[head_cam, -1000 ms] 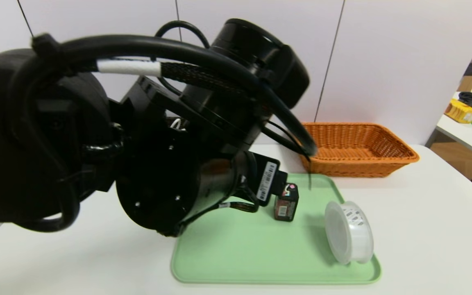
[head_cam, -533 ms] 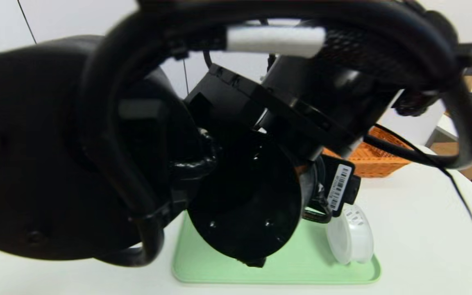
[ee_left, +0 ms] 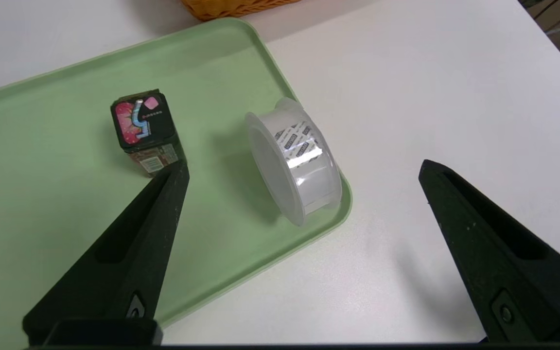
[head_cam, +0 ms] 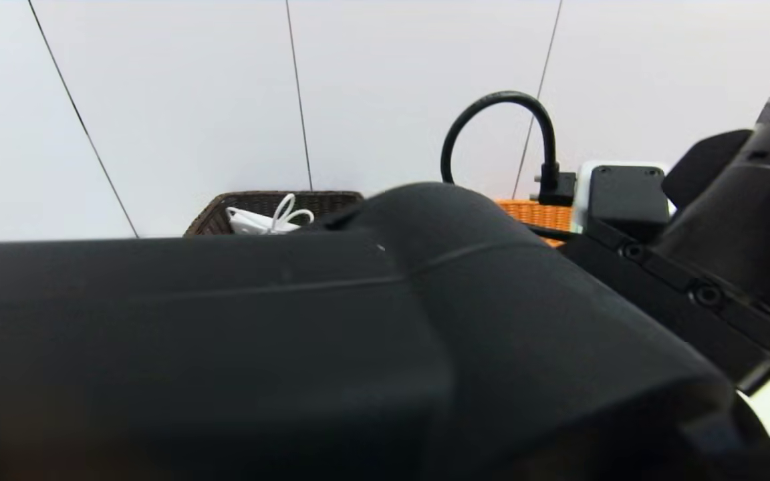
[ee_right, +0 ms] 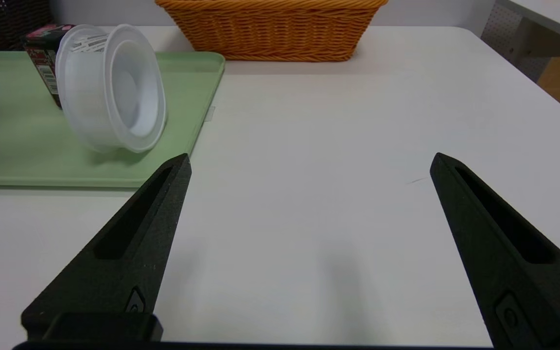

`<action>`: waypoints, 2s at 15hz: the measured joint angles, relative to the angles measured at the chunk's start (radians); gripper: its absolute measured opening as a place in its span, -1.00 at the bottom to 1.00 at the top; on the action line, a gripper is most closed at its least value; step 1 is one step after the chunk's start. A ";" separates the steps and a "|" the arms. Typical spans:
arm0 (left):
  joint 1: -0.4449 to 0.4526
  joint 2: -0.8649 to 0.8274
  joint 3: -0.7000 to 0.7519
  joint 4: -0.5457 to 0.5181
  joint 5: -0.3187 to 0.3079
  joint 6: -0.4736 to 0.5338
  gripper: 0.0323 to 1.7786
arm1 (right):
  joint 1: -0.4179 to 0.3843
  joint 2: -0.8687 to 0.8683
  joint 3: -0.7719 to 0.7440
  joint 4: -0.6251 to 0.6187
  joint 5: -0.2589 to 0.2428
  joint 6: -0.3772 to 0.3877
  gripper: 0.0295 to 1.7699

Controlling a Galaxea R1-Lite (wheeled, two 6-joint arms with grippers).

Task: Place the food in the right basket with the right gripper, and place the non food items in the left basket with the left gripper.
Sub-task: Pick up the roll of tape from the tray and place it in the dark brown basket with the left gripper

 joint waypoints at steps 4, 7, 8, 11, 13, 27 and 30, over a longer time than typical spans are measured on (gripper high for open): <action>-0.035 0.063 -0.010 -0.001 0.108 -0.071 0.90 | 0.000 0.000 0.000 0.000 0.000 0.000 0.92; -0.050 0.098 -0.011 -0.002 0.163 -0.133 0.90 | 0.000 0.000 0.000 0.000 0.000 0.000 0.92; -0.055 0.107 -0.011 -0.003 0.183 -0.147 0.90 | 0.000 0.000 0.000 0.000 0.000 0.000 0.92; -0.061 0.129 -0.011 -0.005 0.231 -0.182 0.90 | 0.000 0.000 0.000 0.000 0.000 0.000 0.92; -0.062 0.137 -0.011 -0.013 0.252 -0.189 0.90 | 0.000 0.000 0.000 0.000 0.000 0.000 0.92; -0.063 0.243 -0.011 -0.093 0.298 -0.276 0.90 | 0.000 0.000 0.000 0.000 0.000 0.000 0.92; -0.063 0.273 -0.011 -0.129 0.299 -0.270 0.90 | 0.000 0.000 0.000 0.000 0.000 0.001 0.92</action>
